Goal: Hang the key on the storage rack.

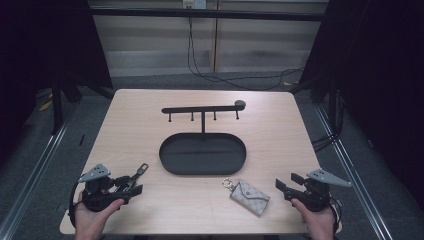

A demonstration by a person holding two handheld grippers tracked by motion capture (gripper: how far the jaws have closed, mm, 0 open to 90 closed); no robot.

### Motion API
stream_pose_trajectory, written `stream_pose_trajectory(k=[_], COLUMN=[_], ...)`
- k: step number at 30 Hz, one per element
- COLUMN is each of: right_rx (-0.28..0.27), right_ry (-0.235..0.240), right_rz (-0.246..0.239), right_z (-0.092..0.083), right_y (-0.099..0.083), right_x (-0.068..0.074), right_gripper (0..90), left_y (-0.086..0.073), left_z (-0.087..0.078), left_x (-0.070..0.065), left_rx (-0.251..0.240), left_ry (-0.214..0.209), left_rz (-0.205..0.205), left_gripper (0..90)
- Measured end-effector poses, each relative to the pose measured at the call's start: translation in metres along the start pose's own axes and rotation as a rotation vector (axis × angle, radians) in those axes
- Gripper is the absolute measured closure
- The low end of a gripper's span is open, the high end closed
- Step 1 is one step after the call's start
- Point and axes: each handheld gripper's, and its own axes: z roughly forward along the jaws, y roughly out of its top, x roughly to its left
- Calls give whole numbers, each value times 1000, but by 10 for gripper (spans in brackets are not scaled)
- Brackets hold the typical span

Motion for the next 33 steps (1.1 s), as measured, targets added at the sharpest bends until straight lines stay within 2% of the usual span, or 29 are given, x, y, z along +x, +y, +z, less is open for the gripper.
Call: stream_pose_trajectory(k=[2, 7, 11, 18, 21, 25, 30, 33], right_rx=[3, 18, 25, 30, 38, 36, 40, 40], right_ry=[-7, 18, 27, 32, 36, 36, 43, 43], right_rz=[8, 21, 26, 22, 14, 24, 24, 22], right_z=[0, 2, 3, 2, 3, 3, 4, 3], right_y=[-1, -1, -2, -2, -2, -2, -2, -2], right_x=[-1, -3, -3, -2, -1, -2, -2, -2], right_gripper=[279, 262, 260, 253, 253, 253, 253, 253], left_y=[1, 2, 4, 10, 14, 20, 29, 34], left_z=[0, -1, -2, -3, -4, -1, 3, 4], left_x=[0, 0, 0, -5, -5, -2, -3, -5], left_rx=[-2, 0, 10, 43, 49, 76, 126, 149], left_ry=[-3, -7, 12, 9, 10, -9, -18, -4], left_rz=[2, -8, -3, 21, 19, 7, 32, 59], left_gripper=[327, 348, 347, 378, 396, 405, 445, 478])
